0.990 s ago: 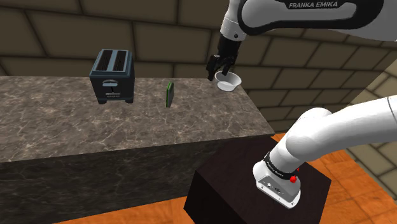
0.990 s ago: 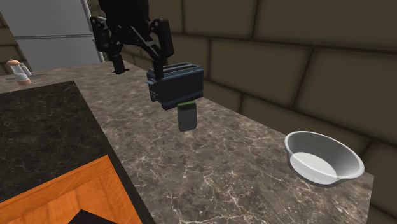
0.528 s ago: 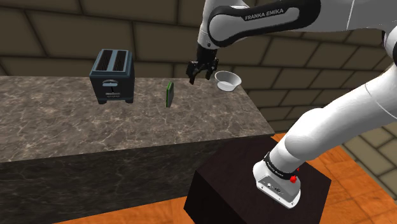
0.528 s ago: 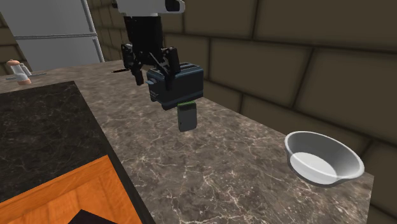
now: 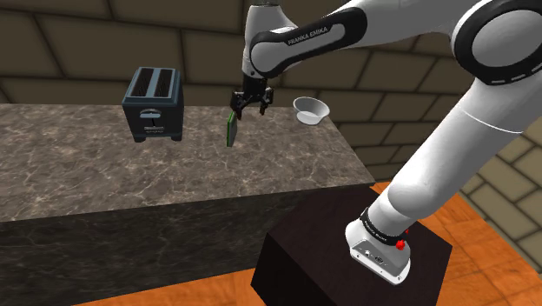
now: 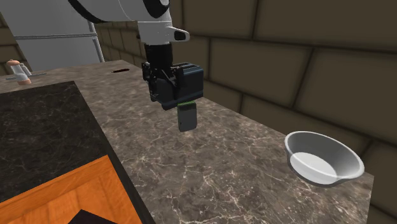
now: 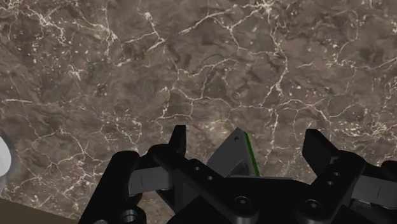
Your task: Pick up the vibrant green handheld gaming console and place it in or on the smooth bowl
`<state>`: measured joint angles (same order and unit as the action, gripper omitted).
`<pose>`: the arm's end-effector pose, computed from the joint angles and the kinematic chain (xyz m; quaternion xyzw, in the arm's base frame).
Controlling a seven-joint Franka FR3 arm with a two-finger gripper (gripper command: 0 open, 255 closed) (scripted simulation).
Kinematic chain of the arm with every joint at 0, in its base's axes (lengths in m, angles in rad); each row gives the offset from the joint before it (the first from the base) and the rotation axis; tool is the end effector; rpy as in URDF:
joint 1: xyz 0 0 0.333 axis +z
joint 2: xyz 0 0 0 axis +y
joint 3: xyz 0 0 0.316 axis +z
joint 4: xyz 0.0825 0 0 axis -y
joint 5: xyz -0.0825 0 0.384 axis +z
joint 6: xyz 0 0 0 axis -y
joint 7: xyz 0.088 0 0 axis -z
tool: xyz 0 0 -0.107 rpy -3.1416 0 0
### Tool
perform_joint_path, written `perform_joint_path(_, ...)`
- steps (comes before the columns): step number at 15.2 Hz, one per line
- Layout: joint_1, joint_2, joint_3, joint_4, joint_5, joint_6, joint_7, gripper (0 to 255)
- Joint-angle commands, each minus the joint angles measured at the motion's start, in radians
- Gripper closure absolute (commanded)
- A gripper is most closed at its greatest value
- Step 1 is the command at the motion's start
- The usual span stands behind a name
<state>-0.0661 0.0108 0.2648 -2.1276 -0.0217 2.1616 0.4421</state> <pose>0.5340 0.1064 0.4065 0.9932 -0.1155 0.0136 0.0036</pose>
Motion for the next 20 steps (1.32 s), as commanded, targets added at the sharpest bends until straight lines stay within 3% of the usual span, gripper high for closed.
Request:
perform_joint_path(1,0.002,0.088,0.001,0.064,-0.033,0.014,0.053,0)
perform_joint_path(9,0.042,0.402,-0.037,0.345,-0.129,0.012,0.208,0)
perform_joint_path(20,0.047,0.456,-0.048,0.317,-0.146,0.092,0.219,0)
